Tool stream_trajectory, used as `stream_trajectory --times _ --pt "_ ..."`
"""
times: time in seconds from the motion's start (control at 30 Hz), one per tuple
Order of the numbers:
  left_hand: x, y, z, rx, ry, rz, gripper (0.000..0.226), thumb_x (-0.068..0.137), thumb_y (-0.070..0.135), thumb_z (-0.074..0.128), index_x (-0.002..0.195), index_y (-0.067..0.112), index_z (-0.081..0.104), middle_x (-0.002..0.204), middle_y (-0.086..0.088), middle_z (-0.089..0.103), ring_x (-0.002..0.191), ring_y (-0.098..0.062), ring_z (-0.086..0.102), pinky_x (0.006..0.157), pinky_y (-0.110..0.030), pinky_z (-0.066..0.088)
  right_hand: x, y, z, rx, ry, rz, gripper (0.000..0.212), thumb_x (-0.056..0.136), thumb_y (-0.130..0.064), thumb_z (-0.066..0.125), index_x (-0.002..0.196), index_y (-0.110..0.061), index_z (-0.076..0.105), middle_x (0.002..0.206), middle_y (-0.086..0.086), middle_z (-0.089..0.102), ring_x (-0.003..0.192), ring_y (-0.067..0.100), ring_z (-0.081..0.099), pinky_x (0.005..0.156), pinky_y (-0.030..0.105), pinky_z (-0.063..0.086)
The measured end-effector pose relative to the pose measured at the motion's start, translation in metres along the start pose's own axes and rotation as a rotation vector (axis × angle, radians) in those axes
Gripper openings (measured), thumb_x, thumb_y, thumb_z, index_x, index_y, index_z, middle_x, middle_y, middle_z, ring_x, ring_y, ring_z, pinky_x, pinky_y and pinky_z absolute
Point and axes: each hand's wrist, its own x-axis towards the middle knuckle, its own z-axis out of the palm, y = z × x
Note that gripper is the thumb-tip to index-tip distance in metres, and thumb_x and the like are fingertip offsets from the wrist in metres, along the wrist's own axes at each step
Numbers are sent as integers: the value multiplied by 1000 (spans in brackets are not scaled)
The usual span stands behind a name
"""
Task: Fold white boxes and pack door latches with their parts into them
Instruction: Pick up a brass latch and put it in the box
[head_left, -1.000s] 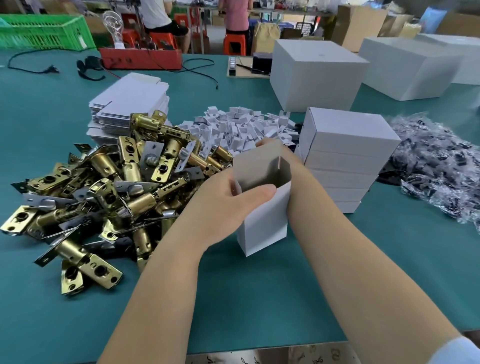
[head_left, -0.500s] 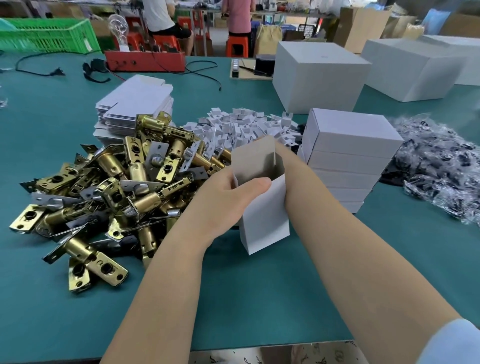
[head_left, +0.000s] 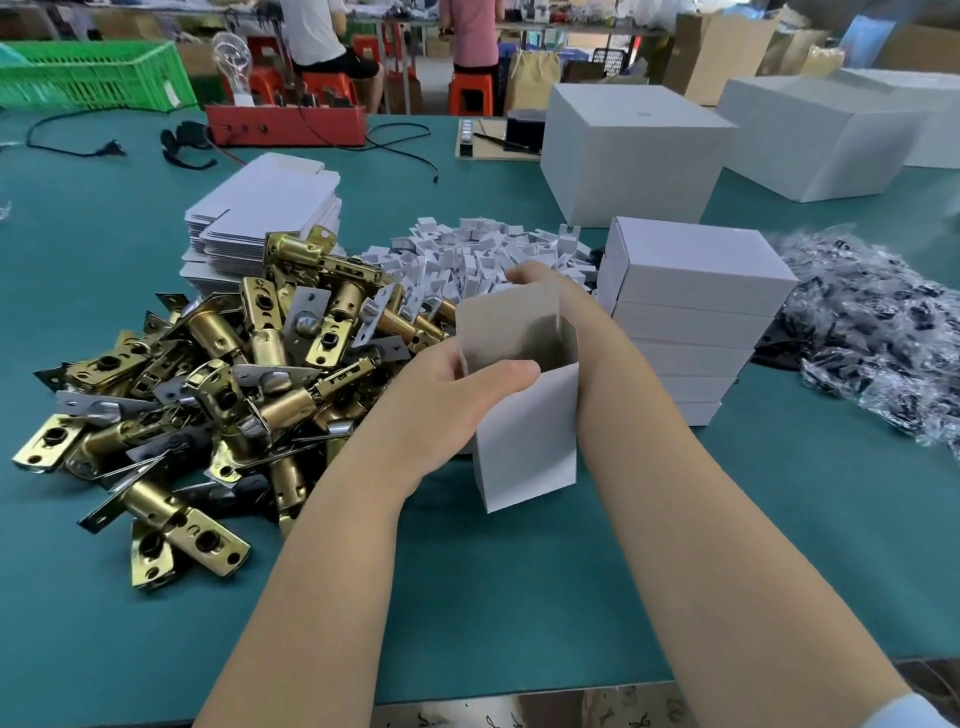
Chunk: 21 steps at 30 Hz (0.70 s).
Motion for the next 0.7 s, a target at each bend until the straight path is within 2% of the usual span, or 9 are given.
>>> stream_trajectory --times 0.1,0.17,0.23,0.27,0.37,0.43,0.5,0.6,0.7 --pt "0 0 -2 -24 -58 -11 25 68 50 66 91 41 71 87 11 74 82 -2 68 70 -20 47 -19 4 -5 -31 10 -188 12 98 -23 45 86 -24 47 75 -9 45 66 6 43 58 21 33" --pt "1 -1 -1 -29 -101 -12 28 63 52 67 87 38 73 88 10 74 85 -5 69 76 -25 47 -33 5 -5 7 -43 -290 20 95 -24 48 78 -24 57 76 -11 59 70 5 51 71 22 41" --pt "0 -1 0 -9 -123 -17 23 66 50 66 83 37 73 85 10 73 83 -5 69 78 -28 46 -43 4 -10 96 -70 -299 29 93 -38 51 89 -18 71 85 -2 74 82 14 67 87 31 48" --pt "0 -1 2 -4 -116 -25 18 70 46 64 81 36 73 82 11 73 80 -5 68 77 -29 45 -47 3 -16 129 -72 -327 33 92 -42 50 93 -16 72 86 -2 76 85 15 70 88 34 50" --pt "-1 0 9 -53 -24 0 15 81 37 58 78 39 73 80 13 74 76 -2 69 71 -24 46 -63 3 -30 180 6 -588 21 91 -34 59 85 -19 73 80 -5 75 78 10 71 74 26 54" --pt "-1 2 17 -153 77 67 32 92 23 54 75 41 74 79 14 74 72 1 68 62 -15 48 -78 4 -36 261 106 -772 7 86 -21 69 82 -23 74 72 -7 73 70 6 67 67 19 51" --pt "-1 3 25 -242 142 99 47 96 9 49 71 41 75 75 15 73 68 2 67 56 -10 47 -88 10 -38 317 175 -907 10 82 -12 73 81 -22 73 69 -9 72 64 3 63 66 16 50" --pt "0 2 33 -318 178 129 47 94 5 48 73 37 76 77 11 74 69 -1 68 57 -13 49 -99 19 -36 325 215 -972 9 79 -16 75 76 -24 73 67 -9 72 62 6 62 65 20 52" --pt "1 1 33 -352 208 127 42 93 7 50 75 34 76 78 9 75 69 -3 69 57 -15 49 -99 35 -34 238 345 -995 18 77 -11 76 75 -27 67 67 -10 69 64 7 63 65 21 51"
